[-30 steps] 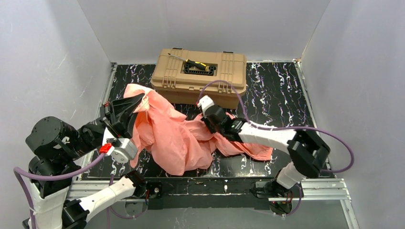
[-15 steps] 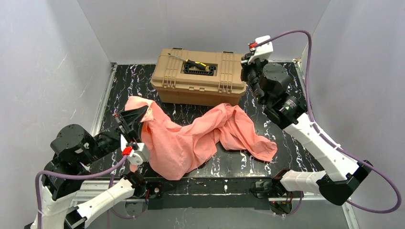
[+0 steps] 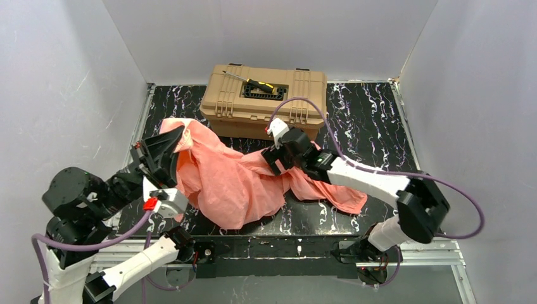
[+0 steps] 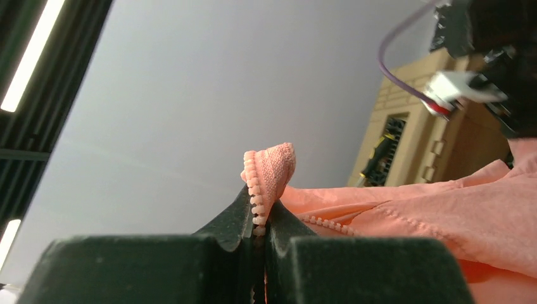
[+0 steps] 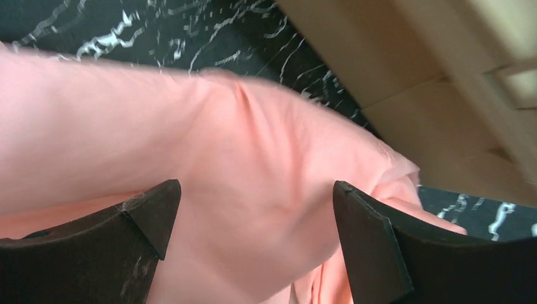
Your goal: Zip up the jacket
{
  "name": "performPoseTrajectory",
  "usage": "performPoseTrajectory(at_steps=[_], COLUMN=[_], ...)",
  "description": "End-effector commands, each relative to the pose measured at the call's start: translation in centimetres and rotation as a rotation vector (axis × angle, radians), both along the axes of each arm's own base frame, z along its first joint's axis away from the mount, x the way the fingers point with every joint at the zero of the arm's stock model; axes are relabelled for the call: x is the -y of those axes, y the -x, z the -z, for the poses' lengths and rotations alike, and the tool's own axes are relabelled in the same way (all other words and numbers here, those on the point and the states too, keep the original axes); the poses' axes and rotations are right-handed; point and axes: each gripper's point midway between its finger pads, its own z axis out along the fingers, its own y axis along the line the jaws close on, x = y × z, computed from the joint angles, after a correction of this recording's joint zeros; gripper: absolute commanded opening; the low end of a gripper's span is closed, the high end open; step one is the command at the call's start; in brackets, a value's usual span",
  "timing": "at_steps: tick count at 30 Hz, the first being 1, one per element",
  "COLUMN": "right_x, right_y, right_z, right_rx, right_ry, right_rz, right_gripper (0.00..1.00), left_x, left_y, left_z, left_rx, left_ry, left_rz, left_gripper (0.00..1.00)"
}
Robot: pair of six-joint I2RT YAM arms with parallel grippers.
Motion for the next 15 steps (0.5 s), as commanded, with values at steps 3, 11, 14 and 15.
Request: performPoseTrajectory(at_steps=[3,11,14,15], right_x=[-4.2,-3.7,-2.6,-2.4], right_y=[-2.2,-5.0,-5.9,-5.9], right_z=[1.9,-1.3,-9.2,-12.0], right_rx=[0.020,0.113,0.270,0.313], right_ry=[-0.096,-0.140,-0.194,-0.220], right_rz=[-0.034,0.114,0.137,0.138], right_gripper=[0.98,0.02,0.01,0.01], left_x=[-0.7,-1.1,-0.9,-0.8], left_y=[1.9,1.7,1.3,1.2], left_z=[-5.4,-5.4,-4.4,-3.8], left_rx=[0.117,0.133,0.116,0.109], left_ry=[0.081,0.062,0.043,0.033], left_rz=[0.038,0.013,0.008,0.008], left_gripper=[0.00,0.00,0.00,0.00])
